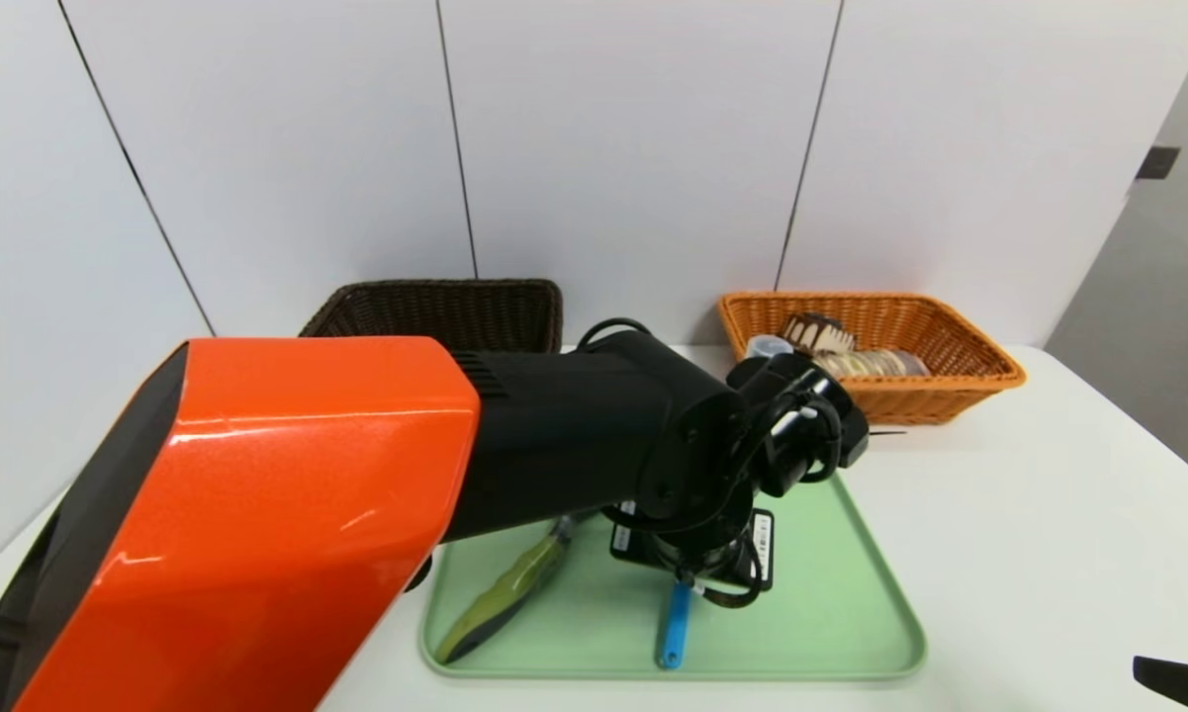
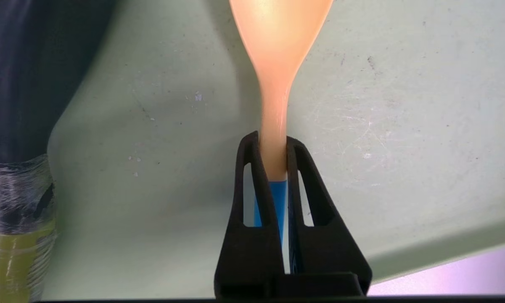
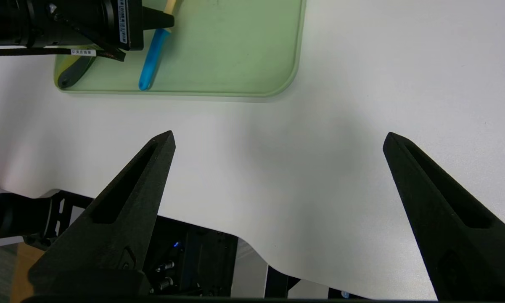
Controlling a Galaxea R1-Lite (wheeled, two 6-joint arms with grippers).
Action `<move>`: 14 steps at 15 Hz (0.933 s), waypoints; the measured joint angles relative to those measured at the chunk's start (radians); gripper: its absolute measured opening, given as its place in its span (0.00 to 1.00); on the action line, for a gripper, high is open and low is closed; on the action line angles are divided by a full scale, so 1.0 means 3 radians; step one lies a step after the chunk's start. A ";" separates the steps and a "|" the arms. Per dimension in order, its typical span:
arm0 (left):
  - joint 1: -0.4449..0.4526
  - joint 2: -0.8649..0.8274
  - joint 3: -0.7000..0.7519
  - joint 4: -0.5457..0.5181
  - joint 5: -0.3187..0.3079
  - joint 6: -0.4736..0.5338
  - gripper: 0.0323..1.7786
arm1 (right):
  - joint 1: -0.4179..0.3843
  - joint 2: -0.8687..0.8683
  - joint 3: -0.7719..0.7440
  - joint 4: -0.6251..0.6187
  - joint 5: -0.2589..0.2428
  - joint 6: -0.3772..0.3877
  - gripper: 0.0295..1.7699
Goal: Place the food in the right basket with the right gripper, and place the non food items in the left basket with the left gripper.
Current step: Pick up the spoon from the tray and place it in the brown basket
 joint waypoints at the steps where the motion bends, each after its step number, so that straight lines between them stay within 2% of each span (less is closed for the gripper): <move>1: 0.0000 -0.0024 0.0000 -0.0001 0.0000 0.0010 0.04 | 0.0000 -0.0006 0.0001 0.0003 0.0001 -0.0004 0.97; 10: 0.0057 -0.0491 0.0000 0.0045 0.0001 0.0028 0.04 | -0.0003 -0.0035 0.0062 -0.0007 -0.0038 0.0003 0.97; 14: 0.0494 -0.0890 0.0000 -0.0082 0.0006 0.0087 0.04 | -0.0009 -0.0004 0.0096 -0.0193 -0.0017 0.0110 0.97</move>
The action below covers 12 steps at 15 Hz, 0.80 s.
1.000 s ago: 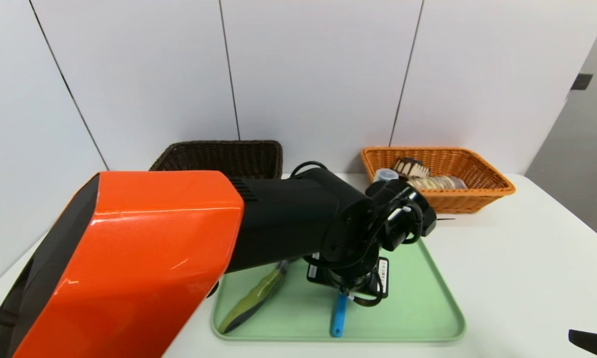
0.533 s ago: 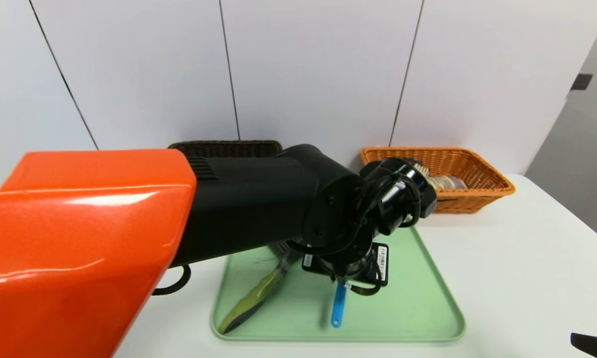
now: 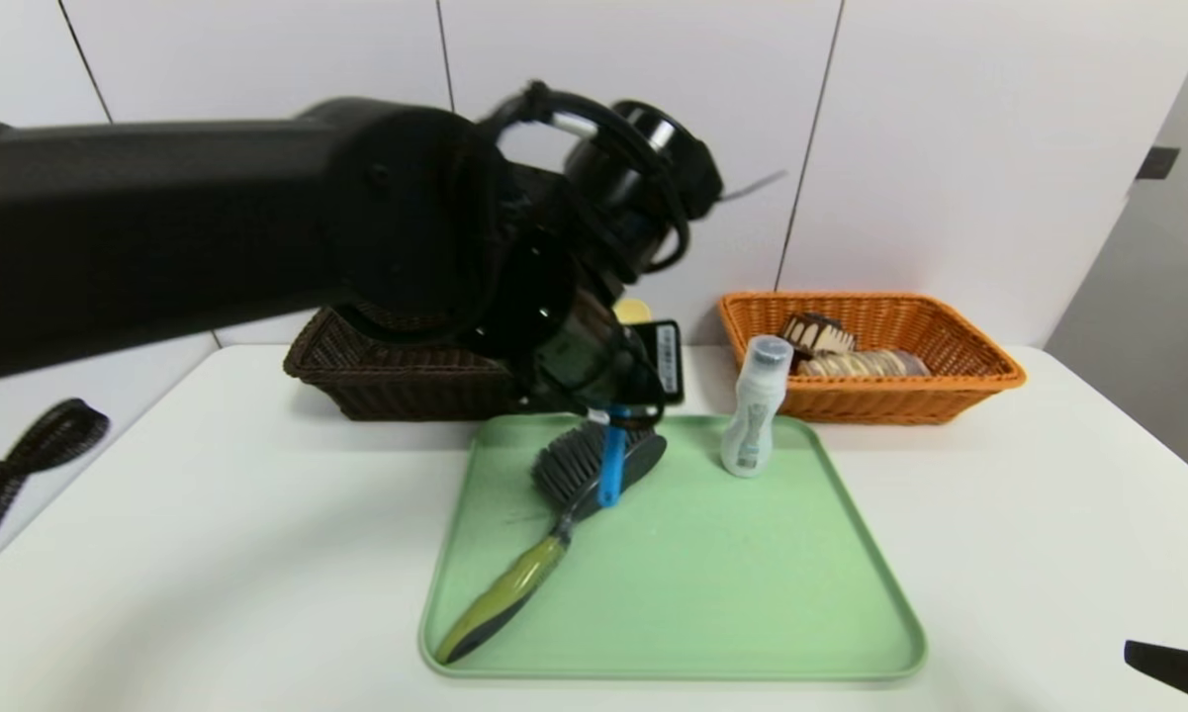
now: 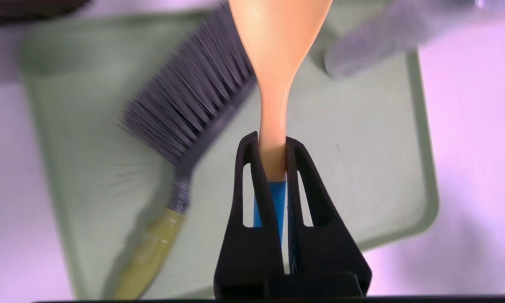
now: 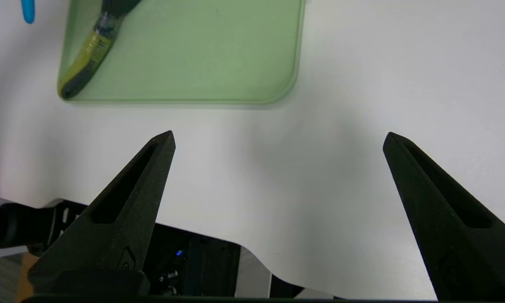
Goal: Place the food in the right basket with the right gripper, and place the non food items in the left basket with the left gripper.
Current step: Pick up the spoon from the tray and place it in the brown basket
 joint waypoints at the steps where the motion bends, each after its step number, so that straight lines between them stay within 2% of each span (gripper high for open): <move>1: 0.0179 -0.0093 0.0000 -0.0042 -0.0001 0.0006 0.04 | 0.0000 0.0033 0.0018 -0.0164 0.0011 0.0124 0.97; 4: 0.0771 -0.0272 0.0000 -0.0151 -0.0017 0.0004 0.04 | 0.0000 0.0154 0.0123 -0.0649 -0.0011 0.0446 0.97; 8: 0.1535 -0.0228 0.0000 -0.0608 -0.0107 -0.0106 0.04 | -0.0001 0.0277 0.0167 -0.0710 -0.0018 0.0462 0.97; 12: 0.1945 0.0064 0.0000 -0.1007 -0.0197 -0.0289 0.04 | -0.0001 0.0311 0.0170 -0.0682 -0.0023 0.0451 0.97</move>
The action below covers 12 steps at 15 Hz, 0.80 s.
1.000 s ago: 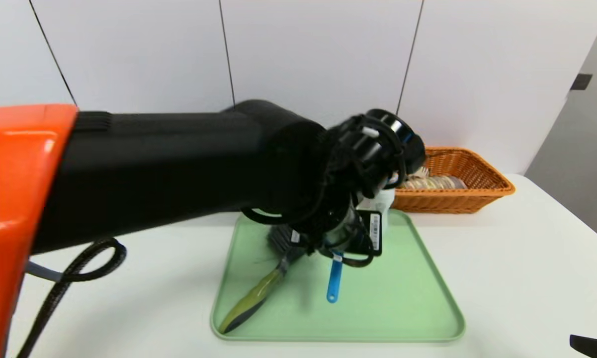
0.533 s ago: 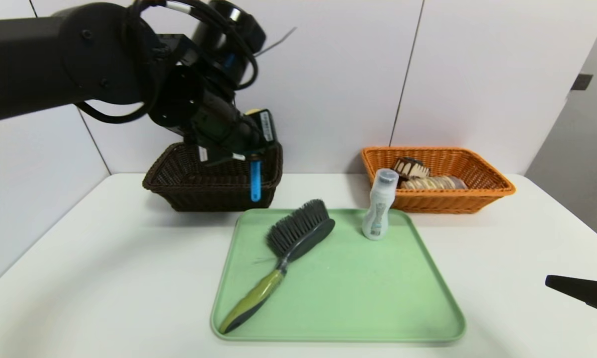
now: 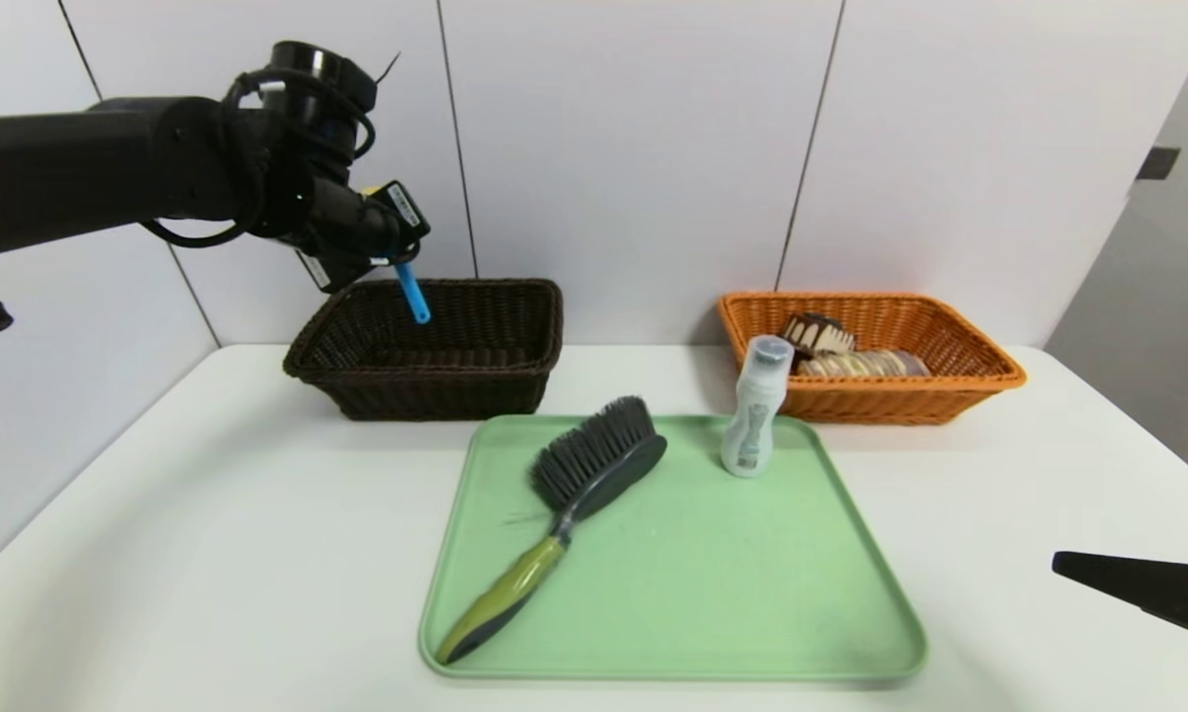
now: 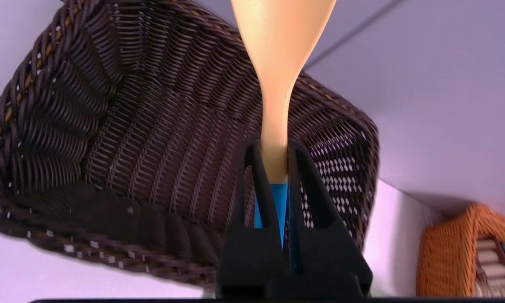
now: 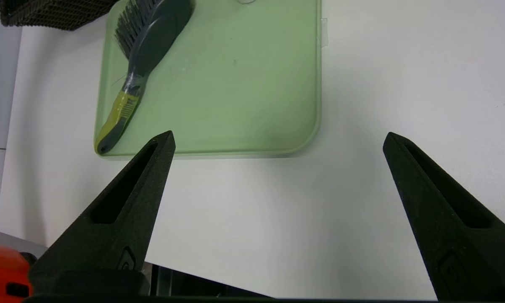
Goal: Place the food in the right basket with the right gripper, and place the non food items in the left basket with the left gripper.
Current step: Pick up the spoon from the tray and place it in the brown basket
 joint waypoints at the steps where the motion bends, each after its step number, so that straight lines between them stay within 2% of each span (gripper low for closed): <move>1: 0.0087 0.0095 0.0000 -0.0108 0.0001 -0.0065 0.04 | 0.0000 -0.0003 0.0004 0.0010 0.0000 0.0003 0.97; 5: 0.0225 0.0396 0.0001 -0.0218 -0.0021 -0.0362 0.04 | -0.0009 -0.0006 0.0087 -0.0019 -0.0006 -0.0010 0.97; 8: 0.0244 0.0525 0.0002 -0.0220 -0.0177 -0.0515 0.04 | -0.0011 0.0008 0.0114 -0.0026 -0.0005 -0.0013 0.97; 12: 0.0240 0.0653 0.0002 -0.0240 -0.0187 -0.0604 0.04 | -0.0008 0.0018 0.0165 -0.0026 -0.0008 -0.0014 0.97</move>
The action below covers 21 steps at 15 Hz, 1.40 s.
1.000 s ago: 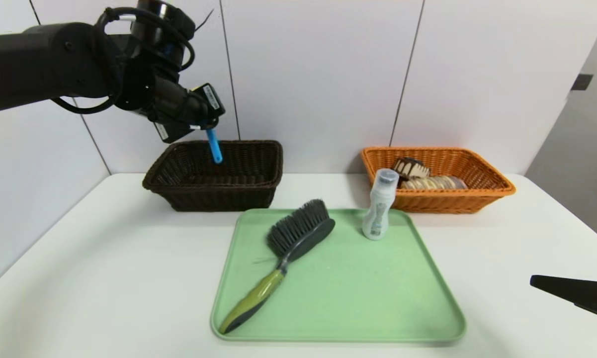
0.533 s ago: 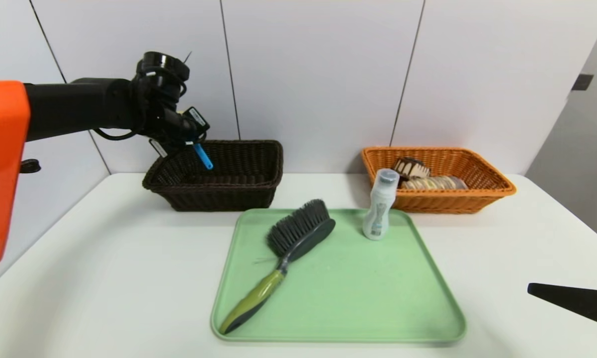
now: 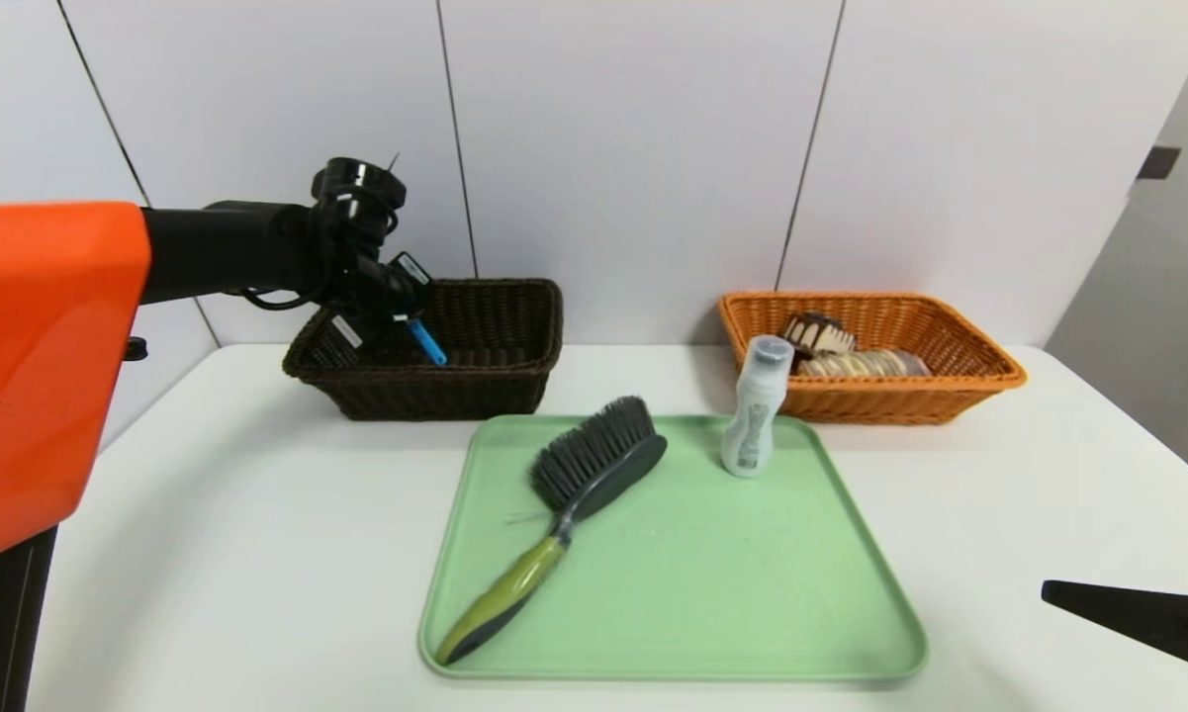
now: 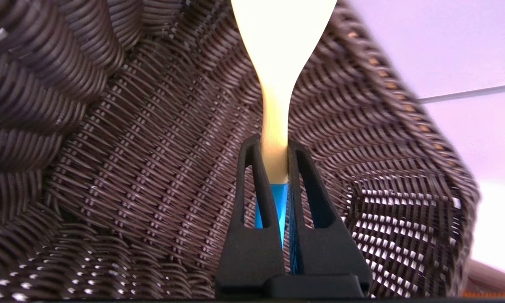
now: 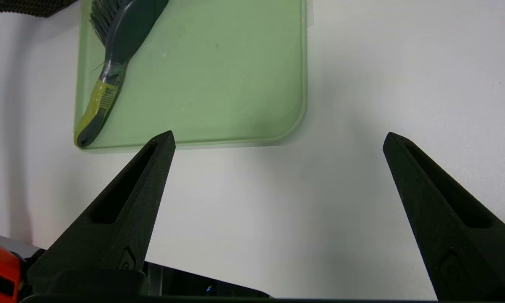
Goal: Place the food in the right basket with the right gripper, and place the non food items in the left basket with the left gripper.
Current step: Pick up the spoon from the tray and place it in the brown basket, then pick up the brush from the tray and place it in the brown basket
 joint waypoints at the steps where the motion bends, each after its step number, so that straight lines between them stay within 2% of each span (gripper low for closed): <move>1: 0.0002 0.0019 0.0001 -0.0001 0.0000 -0.0003 0.04 | -0.0001 0.0001 0.0009 0.0000 0.0001 0.0001 0.97; 3: 0.0002 0.0040 0.0003 0.0001 0.0004 0.0006 0.04 | -0.0003 0.0014 0.0015 -0.0003 0.0003 0.0000 0.97; 5: -0.0001 0.0048 0.0003 -0.0005 0.0006 0.0013 0.25 | 0.0002 0.0034 0.0016 -0.0004 0.0005 -0.0004 0.97; 7: 0.0002 0.0048 0.0003 -0.0007 0.0009 0.0013 0.42 | 0.0008 0.0053 0.0016 -0.0005 0.0006 -0.0004 0.97; 10: -0.0001 0.0043 0.0003 -0.0006 0.0016 0.0009 0.58 | 0.0013 0.0067 0.0011 -0.0006 0.0008 -0.0004 0.97; 13: -0.0038 -0.0136 0.0004 -0.0033 0.0026 0.0133 0.71 | 0.0013 0.0074 0.0023 -0.0006 0.0008 -0.0005 0.97; 15: -0.0184 -0.0382 0.0009 -0.0080 0.0021 0.0443 0.76 | 0.0013 0.0084 0.0046 -0.0006 0.0021 -0.0005 0.97; 19: -0.0643 -0.0937 0.0291 0.0056 -0.0016 0.1522 0.84 | 0.0013 0.0121 0.0048 -0.0024 0.0038 -0.0013 0.97; 21: -0.0830 -0.1194 0.0569 0.0247 -0.0206 0.2002 0.87 | 0.0019 0.0136 0.0021 -0.0026 0.0043 -0.0082 0.97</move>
